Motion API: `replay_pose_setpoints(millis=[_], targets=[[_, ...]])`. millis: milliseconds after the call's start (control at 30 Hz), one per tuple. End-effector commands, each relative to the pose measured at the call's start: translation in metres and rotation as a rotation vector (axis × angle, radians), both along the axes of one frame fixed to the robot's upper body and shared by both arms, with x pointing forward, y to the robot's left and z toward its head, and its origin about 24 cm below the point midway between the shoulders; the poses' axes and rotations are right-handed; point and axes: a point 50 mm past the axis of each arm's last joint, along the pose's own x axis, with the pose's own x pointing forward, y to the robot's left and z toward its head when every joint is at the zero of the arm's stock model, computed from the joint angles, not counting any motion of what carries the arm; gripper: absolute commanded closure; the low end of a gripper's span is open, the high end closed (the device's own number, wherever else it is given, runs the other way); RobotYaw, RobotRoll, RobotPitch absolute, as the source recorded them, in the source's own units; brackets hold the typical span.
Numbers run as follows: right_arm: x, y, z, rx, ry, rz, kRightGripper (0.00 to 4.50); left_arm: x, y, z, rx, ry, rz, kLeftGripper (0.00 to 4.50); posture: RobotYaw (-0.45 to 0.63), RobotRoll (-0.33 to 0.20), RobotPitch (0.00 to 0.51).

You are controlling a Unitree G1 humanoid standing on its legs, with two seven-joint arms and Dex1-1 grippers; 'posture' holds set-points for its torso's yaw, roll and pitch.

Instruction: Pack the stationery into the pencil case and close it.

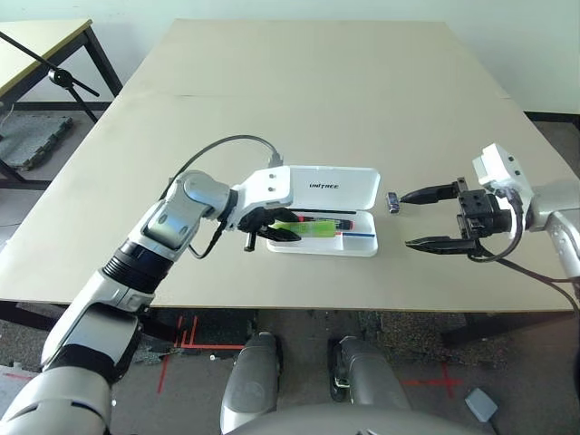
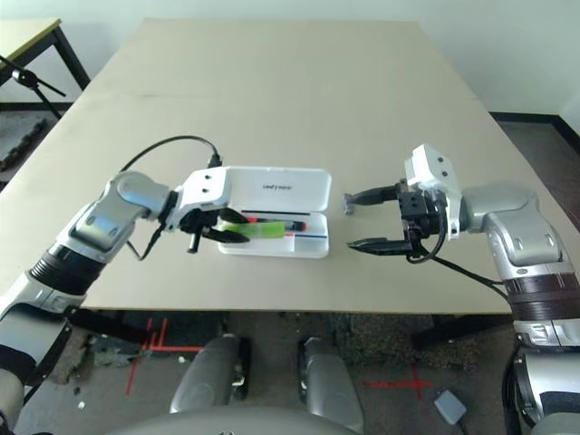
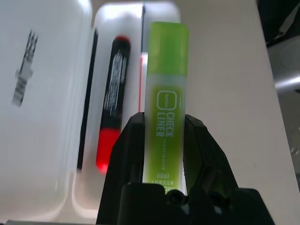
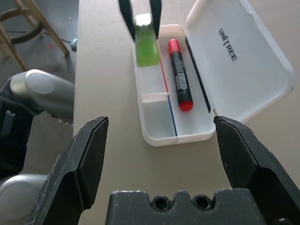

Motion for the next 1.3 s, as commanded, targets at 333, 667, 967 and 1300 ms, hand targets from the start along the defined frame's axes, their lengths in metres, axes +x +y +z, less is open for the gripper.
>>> replay_pose_setpoints(millis=[333,667,967,1300], targets=[[-0.001,-0.001,0.006,0.013,-0.027,-0.017,0.0,0.001,-0.004,-0.007,0.029,0.016,-0.002,3.42,0.23,0.0,0.104],[0.0,0.0,0.006,0.023,-0.037,-0.02,0.0,0.003,0.0,-0.012,0.037,0.024,0.027,3.42,0.23,0.0,0.103],[-0.001,-0.003,0.008,0.02,-0.041,-0.034,0.0,0.004,0.002,-0.014,0.046,0.018,0.027,1.99,0.22,0.0,0.104],[-0.002,-0.033,0.022,0.01,-0.023,-0.245,0.0,0.0,0.021,0.014,-0.033,0.045,0.066,0.02,0.22,0.0,0.106]])
